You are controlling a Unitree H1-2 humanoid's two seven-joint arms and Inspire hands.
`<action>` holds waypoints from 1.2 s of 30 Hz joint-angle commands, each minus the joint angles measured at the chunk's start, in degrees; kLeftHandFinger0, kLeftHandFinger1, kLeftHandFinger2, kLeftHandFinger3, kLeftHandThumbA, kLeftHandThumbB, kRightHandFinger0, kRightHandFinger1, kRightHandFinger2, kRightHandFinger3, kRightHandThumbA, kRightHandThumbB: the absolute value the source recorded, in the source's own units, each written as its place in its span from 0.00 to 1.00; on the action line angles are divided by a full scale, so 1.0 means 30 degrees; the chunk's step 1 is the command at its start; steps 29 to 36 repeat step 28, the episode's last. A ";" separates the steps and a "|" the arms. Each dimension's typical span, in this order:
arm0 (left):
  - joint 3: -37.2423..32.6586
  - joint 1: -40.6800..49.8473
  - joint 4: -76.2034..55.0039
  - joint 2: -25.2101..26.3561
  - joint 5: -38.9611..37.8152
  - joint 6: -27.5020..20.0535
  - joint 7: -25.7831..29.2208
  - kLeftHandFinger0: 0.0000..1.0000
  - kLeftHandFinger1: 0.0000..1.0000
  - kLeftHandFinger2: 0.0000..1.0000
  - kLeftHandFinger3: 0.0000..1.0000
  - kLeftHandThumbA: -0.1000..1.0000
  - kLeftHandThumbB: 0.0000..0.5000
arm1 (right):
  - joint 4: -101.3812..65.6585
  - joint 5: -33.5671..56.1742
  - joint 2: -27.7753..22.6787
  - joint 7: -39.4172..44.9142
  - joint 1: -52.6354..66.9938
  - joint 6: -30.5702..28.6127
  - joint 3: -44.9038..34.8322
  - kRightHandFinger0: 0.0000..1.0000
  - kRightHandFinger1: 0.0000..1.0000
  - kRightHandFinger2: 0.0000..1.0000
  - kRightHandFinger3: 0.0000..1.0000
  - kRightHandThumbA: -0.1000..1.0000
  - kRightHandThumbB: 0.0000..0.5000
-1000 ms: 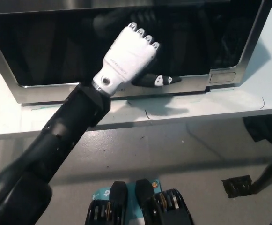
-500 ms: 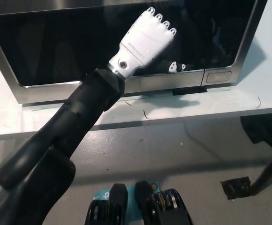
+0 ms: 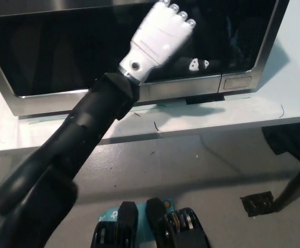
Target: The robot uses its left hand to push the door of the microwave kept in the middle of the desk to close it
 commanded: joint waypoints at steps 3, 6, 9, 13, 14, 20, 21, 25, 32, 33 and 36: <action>0.1505 0.1917 -0.5087 0.2345 -0.1889 0.1294 -0.1834 0.00 0.00 0.00 0.00 0.45 1.00 | -0.0044 -0.0089 -0.0195 -0.0404 -0.0196 -0.0522 -0.0019 0.80 0.92 0.99 0.99 0.14 0.00; 0.1910 0.3755 -0.8986 0.2993 -0.1832 0.1298 -0.2838 0.00 0.00 0.00 0.00 0.39 1.00 | -0.0185 -0.0056 -0.0280 -0.0421 -0.0206 -0.0472 -0.0080 0.80 0.92 0.99 0.99 0.14 0.00; 0.2424 0.5696 -1.2571 0.3695 -0.2138 0.1006 -0.3625 0.00 0.00 0.00 0.00 0.18 1.00 | -0.0193 0.0002 -0.0349 -0.0415 -0.0311 -0.0461 -0.0145 0.80 0.92 0.99 0.99 0.14 0.00; 0.3275 0.8312 -1.7236 0.4819 -0.2265 0.0625 -0.4645 0.00 0.00 0.00 0.00 0.07 1.00 | -0.0105 0.0086 -0.0382 -0.0420 -0.0504 -0.0486 -0.0228 0.80 0.92 0.99 0.99 0.14 0.00; 0.3565 0.9151 -1.8427 0.5091 -0.2165 0.0620 -0.4545 0.00 0.00 0.00 0.00 0.06 1.00 | -0.0089 0.0120 -0.0399 -0.0419 -0.0545 -0.0494 -0.0262 0.80 0.92 0.99 0.99 0.14 0.00; 0.4607 1.1484 -2.1548 0.5733 -0.2457 0.0464 -0.5450 0.00 0.00 0.00 0.00 0.00 1.00 | -0.0021 0.0209 -0.0389 -0.0440 -0.0668 -0.0545 -0.0346 0.80 0.92 0.99 0.99 0.14 0.00; 0.4842 1.1850 -2.2102 0.5913 -0.2520 0.0356 -0.5602 0.00 0.00 0.00 0.00 0.00 1.00 | -0.0046 0.0236 -0.0414 -0.0448 -0.0727 -0.0534 -0.0377 0.80 0.92 0.99 0.99 0.14 0.00; 0.6156 1.3790 -2.3871 0.6563 -0.2481 0.0661 -0.6120 0.00 0.00 0.00 0.00 0.00 1.00 | -0.0079 0.0305 -0.0498 -0.0471 -0.0986 -0.0487 -0.0475 0.80 0.92 0.99 0.99 0.14 0.00; 0.7618 1.5501 -2.4894 0.7139 -0.3389 0.0610 -0.6942 0.00 0.00 0.00 0.00 0.00 1.00 | -0.0060 0.0322 -0.0523 -0.0478 -0.1155 -0.0472 -0.0564 0.80 0.92 0.99 0.99 0.14 0.00; 0.7618 1.5501 -2.4894 0.7139 -0.3389 0.0610 -0.6942 0.00 0.00 0.00 0.00 0.00 1.00 | -0.0060 0.0322 -0.0523 -0.0478 -0.1155 -0.0472 -0.0564 0.80 0.92 0.99 0.99 0.14 0.00; 0.7618 1.5501 -2.4894 0.7139 -0.3389 0.0610 -0.6942 0.00 0.00 0.00 0.00 0.00 1.00 | -0.0060 0.0322 -0.0523 -0.0478 -0.1155 -0.0472 -0.0564 0.80 0.92 0.99 0.99 0.14 0.00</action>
